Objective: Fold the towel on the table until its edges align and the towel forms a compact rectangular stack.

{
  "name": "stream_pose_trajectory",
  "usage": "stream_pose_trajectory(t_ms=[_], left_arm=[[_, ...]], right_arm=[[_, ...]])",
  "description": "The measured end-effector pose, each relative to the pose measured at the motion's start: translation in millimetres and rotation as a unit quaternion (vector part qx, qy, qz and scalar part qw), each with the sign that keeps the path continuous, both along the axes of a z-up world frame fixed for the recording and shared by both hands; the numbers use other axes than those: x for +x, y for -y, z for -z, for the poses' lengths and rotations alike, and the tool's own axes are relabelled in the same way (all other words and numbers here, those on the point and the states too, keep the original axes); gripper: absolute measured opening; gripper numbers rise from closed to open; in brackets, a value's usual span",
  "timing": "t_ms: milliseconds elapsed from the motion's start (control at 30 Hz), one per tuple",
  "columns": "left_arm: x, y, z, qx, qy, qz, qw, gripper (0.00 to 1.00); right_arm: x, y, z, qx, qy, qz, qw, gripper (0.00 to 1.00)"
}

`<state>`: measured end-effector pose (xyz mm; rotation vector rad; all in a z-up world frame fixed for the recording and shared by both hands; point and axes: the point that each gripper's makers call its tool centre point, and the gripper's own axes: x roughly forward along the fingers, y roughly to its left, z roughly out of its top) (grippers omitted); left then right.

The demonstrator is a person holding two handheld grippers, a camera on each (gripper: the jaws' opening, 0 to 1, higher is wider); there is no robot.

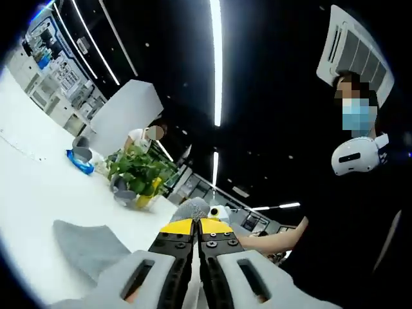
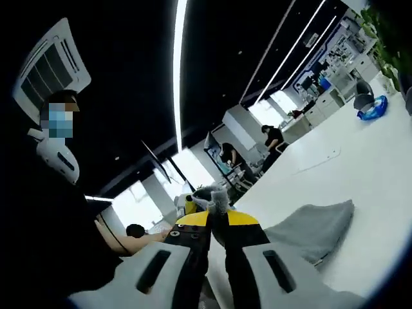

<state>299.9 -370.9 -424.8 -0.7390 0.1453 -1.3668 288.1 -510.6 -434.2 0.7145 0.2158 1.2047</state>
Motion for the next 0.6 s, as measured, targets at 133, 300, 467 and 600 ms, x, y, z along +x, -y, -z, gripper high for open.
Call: stream_pose_trajectory(t_ms=[133,300,467,600], left_arm=[[-8.4,-3.3,-14.8,-0.024,0.014,0.013,0.9995,0.01],[-5.3,-3.5,-11.1,-0.018,0.008,0.007,0.9998,0.01],[5.6,3.4,24.2,0.042,-0.024,-0.006,0.9988,0.01],[12.3,4.5,39.6,0.075,-0.041,-0.023,0.9961,0.01]], right_arm=[[-9.2,-2.9,-16.3,0.022,0.008,-0.022,0.9995,0.05],[-8.8,-5.9,-10.7,-0.006,0.004,-0.018,0.9998,0.05],[4.5,-1.3,18.9,-0.034,-0.036,0.01,0.9987,0.05],[15.0,0.8,39.5,-0.065,-0.066,0.027,0.9953,0.05]])
